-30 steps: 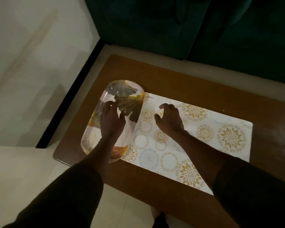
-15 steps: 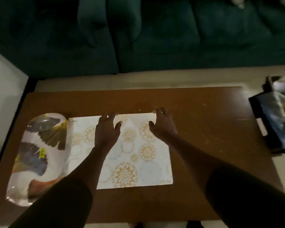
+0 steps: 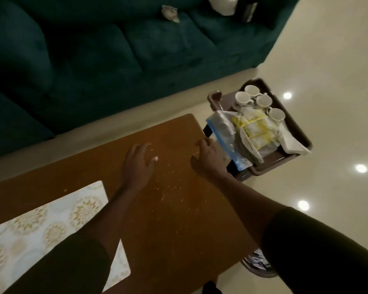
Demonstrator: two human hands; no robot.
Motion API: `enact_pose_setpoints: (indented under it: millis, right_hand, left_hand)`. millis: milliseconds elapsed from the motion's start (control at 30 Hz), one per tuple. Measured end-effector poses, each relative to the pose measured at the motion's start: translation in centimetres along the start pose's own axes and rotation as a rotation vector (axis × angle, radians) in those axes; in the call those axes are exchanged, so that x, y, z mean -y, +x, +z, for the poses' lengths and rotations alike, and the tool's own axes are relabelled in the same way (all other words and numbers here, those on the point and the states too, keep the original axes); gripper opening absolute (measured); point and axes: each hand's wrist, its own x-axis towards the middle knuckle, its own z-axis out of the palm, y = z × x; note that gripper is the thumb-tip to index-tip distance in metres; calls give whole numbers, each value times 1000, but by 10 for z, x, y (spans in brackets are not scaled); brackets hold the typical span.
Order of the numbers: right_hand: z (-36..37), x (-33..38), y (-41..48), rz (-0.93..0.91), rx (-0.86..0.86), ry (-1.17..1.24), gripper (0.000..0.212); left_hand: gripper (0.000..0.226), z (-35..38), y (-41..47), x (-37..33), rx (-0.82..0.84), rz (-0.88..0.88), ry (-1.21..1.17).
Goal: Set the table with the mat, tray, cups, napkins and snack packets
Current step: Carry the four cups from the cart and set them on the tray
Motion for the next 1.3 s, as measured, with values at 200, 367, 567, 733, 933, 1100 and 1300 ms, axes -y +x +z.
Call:
enact_pose_setpoints:
  millis: [200, 367, 567, 733, 933, 1100, 1300]
  right_hand:
    - [-60, -97, 22, 106, -116, 74, 46]
    - [-91, -168, 59, 215, -210, 114, 51]
    - [-105, -240, 95, 306, -304, 192, 51]
    - [-110, -277, 129, 335, -428, 229, 58]
    - [-106, -302, 160, 343, -489, 197, 72]
    - [-101, -313, 180, 352, -435, 243, 82]
    - [-95, -319, 193, 339, -400, 265, 80]
  left_hand:
    - [55, 67, 40, -97, 77, 59, -29]
    - [57, 117, 77, -160, 118, 161, -76]
    - [53, 179, 130, -213, 120, 145, -154]
    - [58, 217, 171, -235, 91, 134, -179]
    - [64, 252, 204, -252, 90, 153, -211]
    - [71, 273, 232, -264, 75, 94, -184]
    - [81, 289, 255, -268, 65, -2, -156]
